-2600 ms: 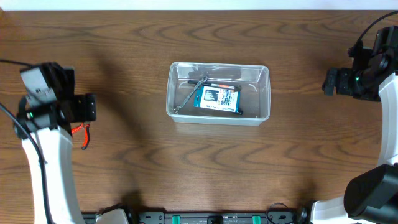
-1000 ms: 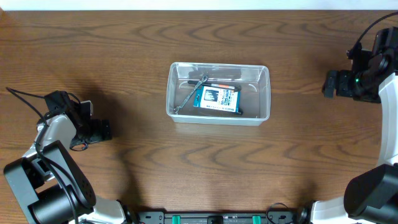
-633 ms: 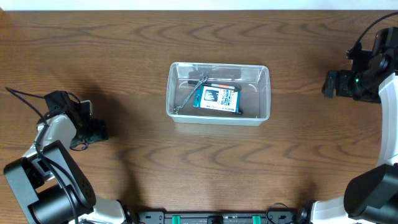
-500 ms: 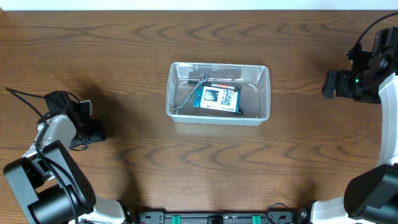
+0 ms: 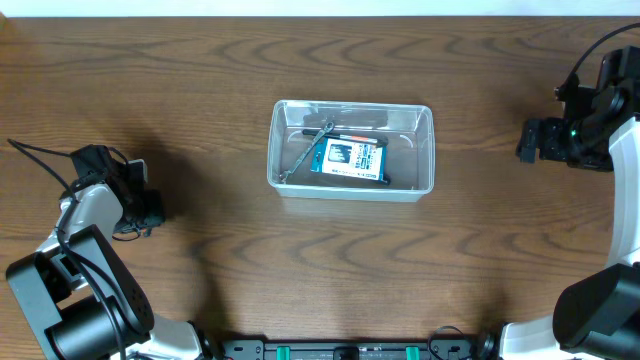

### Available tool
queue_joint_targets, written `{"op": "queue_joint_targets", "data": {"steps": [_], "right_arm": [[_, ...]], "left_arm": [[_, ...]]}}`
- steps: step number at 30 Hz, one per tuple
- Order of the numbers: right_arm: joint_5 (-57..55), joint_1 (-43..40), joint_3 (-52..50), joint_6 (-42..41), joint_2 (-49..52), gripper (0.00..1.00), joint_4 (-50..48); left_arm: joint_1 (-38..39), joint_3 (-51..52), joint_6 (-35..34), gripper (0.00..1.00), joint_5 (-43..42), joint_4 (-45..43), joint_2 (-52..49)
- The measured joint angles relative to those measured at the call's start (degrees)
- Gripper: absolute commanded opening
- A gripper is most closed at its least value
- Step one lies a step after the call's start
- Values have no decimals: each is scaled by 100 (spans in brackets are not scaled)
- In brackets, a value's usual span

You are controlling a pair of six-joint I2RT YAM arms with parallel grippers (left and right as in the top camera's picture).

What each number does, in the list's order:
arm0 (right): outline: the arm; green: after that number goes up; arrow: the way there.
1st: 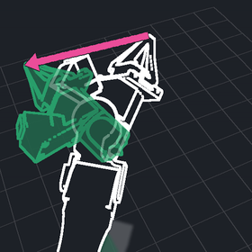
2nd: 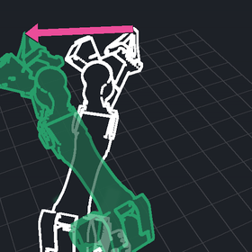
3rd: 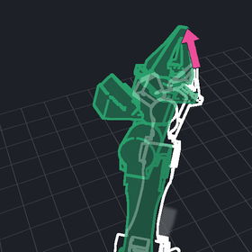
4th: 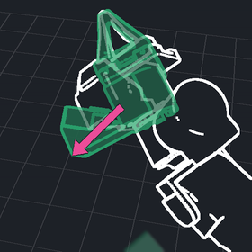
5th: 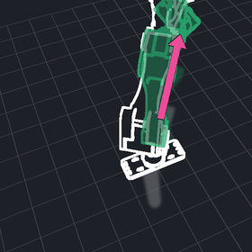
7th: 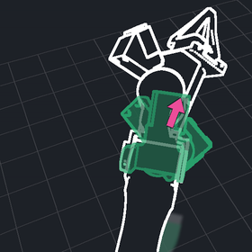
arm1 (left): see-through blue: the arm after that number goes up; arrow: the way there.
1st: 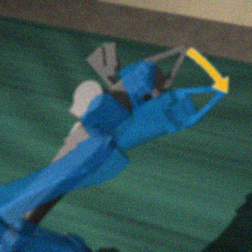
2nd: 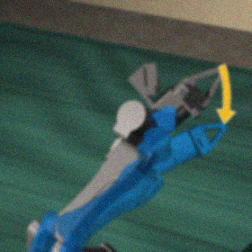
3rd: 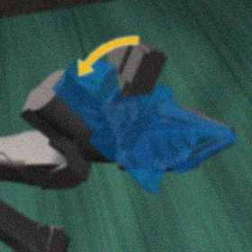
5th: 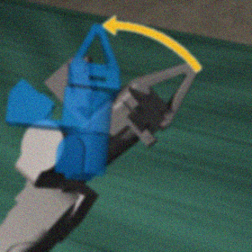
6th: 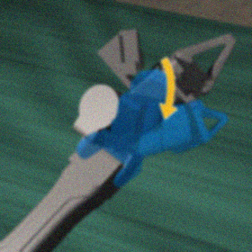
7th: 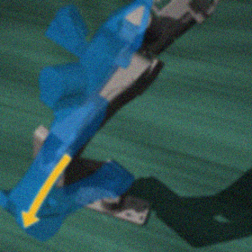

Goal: Pack container
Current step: 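Lower the left gripper onto the red-handled pliers, then close the left gripper on the red pliers and lift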

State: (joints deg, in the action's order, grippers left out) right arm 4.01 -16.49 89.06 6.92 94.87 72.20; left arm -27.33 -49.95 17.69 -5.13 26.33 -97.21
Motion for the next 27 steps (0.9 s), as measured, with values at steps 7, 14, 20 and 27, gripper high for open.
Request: {"op": "queue_joint_targets", "data": {"steps": [7,14,20,27], "right_arm": [[-2,0,0,0,0,99,55],[0,0,0,0,2,99,70],[0,0,0,0,2,99,74],[-2,0,0,0,2,99,81]], "left_arm": [[0,0,17,14,39,-24,-4],[0,0,26,11,63,-59,-7],[0,-7,22,6,81,-92,-7],[37,-133,-293,6,-31,107,-24]]}}
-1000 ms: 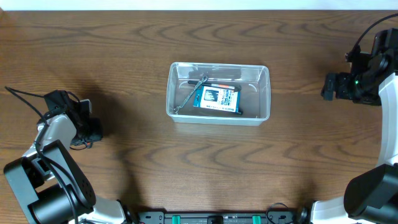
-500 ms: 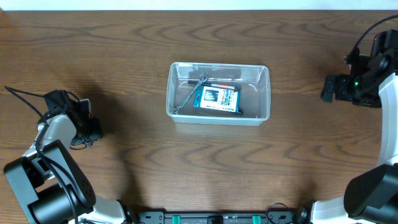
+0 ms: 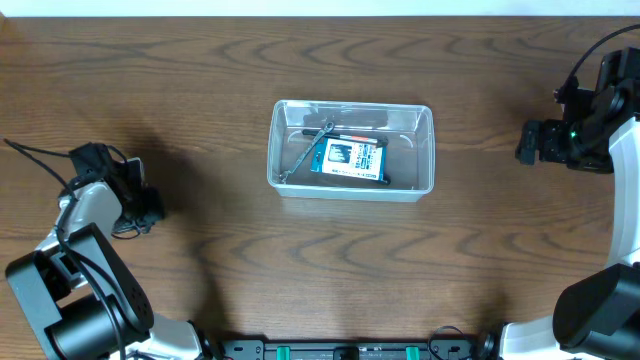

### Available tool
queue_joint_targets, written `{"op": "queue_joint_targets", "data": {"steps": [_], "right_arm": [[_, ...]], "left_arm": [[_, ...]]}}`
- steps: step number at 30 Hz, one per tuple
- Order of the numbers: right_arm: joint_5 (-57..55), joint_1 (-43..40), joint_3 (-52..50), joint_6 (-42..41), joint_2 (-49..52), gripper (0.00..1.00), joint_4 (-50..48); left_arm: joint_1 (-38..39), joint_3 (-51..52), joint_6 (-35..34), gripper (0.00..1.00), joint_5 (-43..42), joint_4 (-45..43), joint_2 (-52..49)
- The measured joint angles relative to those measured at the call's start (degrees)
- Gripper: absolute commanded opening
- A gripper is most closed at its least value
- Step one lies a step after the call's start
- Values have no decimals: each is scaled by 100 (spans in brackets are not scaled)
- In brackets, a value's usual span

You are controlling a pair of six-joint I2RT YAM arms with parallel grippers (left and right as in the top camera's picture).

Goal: Pack container
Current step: 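Close the left gripper on the red pliers and lift, then carry the pliers with the left gripper into the container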

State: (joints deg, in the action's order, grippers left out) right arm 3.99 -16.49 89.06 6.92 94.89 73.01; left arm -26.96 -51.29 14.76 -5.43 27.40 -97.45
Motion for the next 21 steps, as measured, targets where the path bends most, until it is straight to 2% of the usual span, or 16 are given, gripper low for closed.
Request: {"op": "queue_joint_targets", "data": {"steps": [5,10,15,21], "right_arm": [[0,0,0,0,0,99,4],[-7,0,0,-2,-2,99,7],[-17,0,0,-2,0,99,4],[0,0,0,-4,0,99,4]], "left_arm": [[487,-920,-131,6,-129,999,20],[1471,-2446,-11,6,-192,2225,262],[2909,-3755,802,6,-210,2881,511],[4717,-4035,2098,6,-271,2649,527]]}}
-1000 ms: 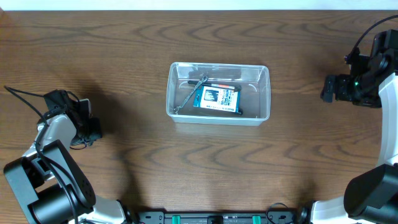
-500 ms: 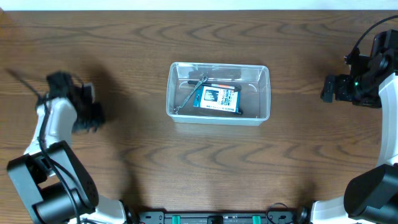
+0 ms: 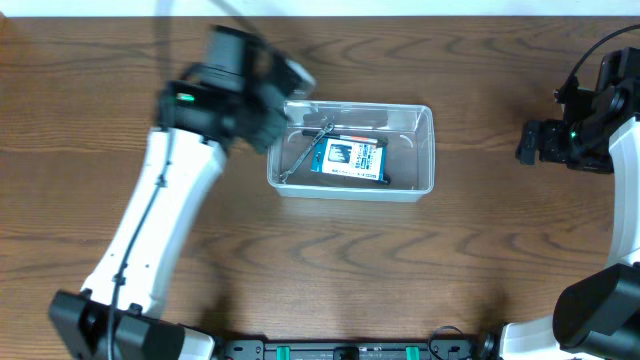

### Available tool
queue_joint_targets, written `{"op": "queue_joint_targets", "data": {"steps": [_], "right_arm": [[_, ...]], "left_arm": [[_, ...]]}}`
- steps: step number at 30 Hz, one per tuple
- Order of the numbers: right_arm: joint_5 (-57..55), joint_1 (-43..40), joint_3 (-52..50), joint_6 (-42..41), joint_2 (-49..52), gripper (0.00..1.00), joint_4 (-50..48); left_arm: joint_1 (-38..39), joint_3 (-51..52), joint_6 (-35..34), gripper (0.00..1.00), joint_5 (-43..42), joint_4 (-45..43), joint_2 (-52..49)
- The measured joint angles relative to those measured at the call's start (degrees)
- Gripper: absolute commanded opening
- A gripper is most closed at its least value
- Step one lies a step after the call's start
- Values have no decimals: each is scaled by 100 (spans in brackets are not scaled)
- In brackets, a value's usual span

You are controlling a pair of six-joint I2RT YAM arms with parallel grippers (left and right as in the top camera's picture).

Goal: Pack container
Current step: 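Carry the pliers with the left gripper into the container, then open the left gripper and withdraw it toward the front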

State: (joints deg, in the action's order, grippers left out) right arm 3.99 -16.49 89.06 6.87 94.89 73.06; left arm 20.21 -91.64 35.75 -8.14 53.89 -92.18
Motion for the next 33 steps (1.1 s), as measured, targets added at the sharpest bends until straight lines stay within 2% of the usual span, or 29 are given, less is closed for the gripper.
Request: {"op": "queue_joint_targets", "data": {"steps": [5,8,14,19,22,23,24,25,26,29,33], "right_arm": [[31,0,0,-2,0,99,0],[35,0,0,-2,-2,99,0],[37,0,0,-2,0,99,0],[39,0,0,-2,0,99,0],[42,0,0,-2,0,99,0],[42,0,0,0,-2,99,0],[44,0,0,-2,0,99,0],[46,0,0,-2,0,99,0],[48,0,0,-2,0,99,-2],[48,0,0,-2,0,99,0],[50,0,0,-2,0,99,0]], "left_arm": [[986,0,828,6,-50,-291,-511],[1217,0,1047,6,-52,-446,-1038],[1091,9,1147,6,-48,-579,-2227],[907,33,1060,7,-46,-787,-2557],[820,33,1060,22,-46,-807,-2531],[791,33,1038,32,-44,-811,-2529],[769,33,1047,52,-46,-809,-2529],[754,33,1034,64,-44,-807,-2529],[737,33,990,71,-44,-804,-2529],[721,33,951,77,-44,-802,-2529],[723,33,927,90,-44,-778,-2514]]}}
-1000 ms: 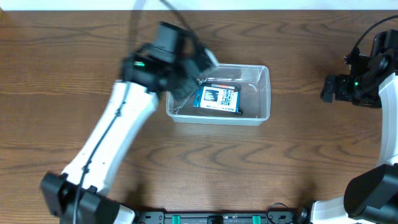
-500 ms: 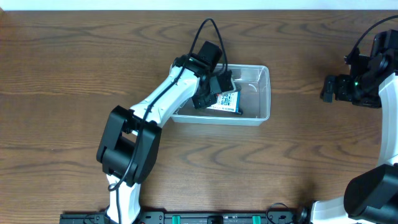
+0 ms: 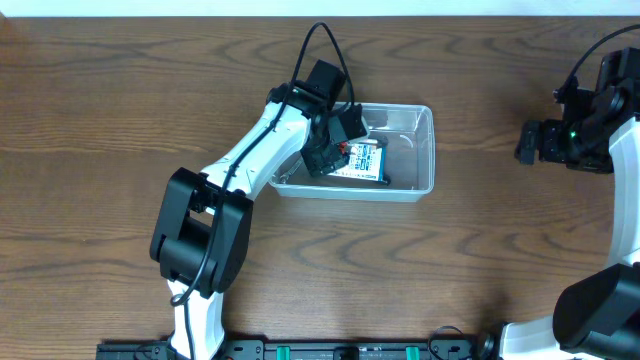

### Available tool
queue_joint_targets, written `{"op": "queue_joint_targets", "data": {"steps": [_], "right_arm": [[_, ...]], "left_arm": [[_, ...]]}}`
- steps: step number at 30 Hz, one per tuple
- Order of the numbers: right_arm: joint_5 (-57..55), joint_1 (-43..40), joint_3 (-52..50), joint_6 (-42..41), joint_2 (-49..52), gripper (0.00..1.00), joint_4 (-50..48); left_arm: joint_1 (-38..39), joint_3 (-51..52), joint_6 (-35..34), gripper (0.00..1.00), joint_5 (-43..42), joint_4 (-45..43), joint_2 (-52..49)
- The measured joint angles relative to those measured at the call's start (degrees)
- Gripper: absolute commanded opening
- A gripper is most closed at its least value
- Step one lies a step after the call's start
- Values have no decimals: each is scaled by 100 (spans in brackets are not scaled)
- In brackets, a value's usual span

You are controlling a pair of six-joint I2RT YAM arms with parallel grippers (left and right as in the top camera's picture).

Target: Pack container

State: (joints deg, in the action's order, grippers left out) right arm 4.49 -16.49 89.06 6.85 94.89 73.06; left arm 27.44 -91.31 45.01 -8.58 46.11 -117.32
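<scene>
A clear plastic container [image 3: 426, 150] sits at mid-table. Inside lies a blue-and-white packet [image 3: 366, 160], its left end covered by my left gripper [image 3: 333, 150]. That gripper reaches down into the container's left half from the far-left side. Its black fingers hide whatever lies under them, so I cannot tell whether they are open or shut. My right gripper [image 3: 526, 143] hovers over the table at the far right, well clear of the container, with its jaw state unclear from above.
The left arm [image 3: 250, 160] stretches diagonally from the near-left base across the table to the container, with a cable looping above its wrist. The right arm's body fills the right edge. Bare wooden table surrounds the container.
My left gripper was at the container's far-left corner, over the rim. Now it is lower, inside the left half, covering the metal wrench and the packet's left end. The right arm is unchanged.
The left arm was folded at the table's left edge at the first two moments, with a wrench and packet visible in the container. Then it was extended by the container's far-left corner. Now its gripper is inside the container. The right arm stayed put throughout.
</scene>
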Motion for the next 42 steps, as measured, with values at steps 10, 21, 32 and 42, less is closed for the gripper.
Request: {"op": "queue_joint_targets", "data": {"steps": [10,21,32,42], "right_arm": [[-72,568,13,-2,0,99,-796],[-87,1908,684,229,-42,99,-1204],[-691,1864,79,-39,-2022,99,-1163],[-997,1860,-3021,-415,-4830,99,-2046]], "left_arm": [[-350,-22,-466,98,496,66,1674],[-2728,-42,-1947,98,767,52,3176],[-2879,2142,-2234,98,769,-660,6000],[-2839,4898,-2253,98,769,-1003,8931]]}}
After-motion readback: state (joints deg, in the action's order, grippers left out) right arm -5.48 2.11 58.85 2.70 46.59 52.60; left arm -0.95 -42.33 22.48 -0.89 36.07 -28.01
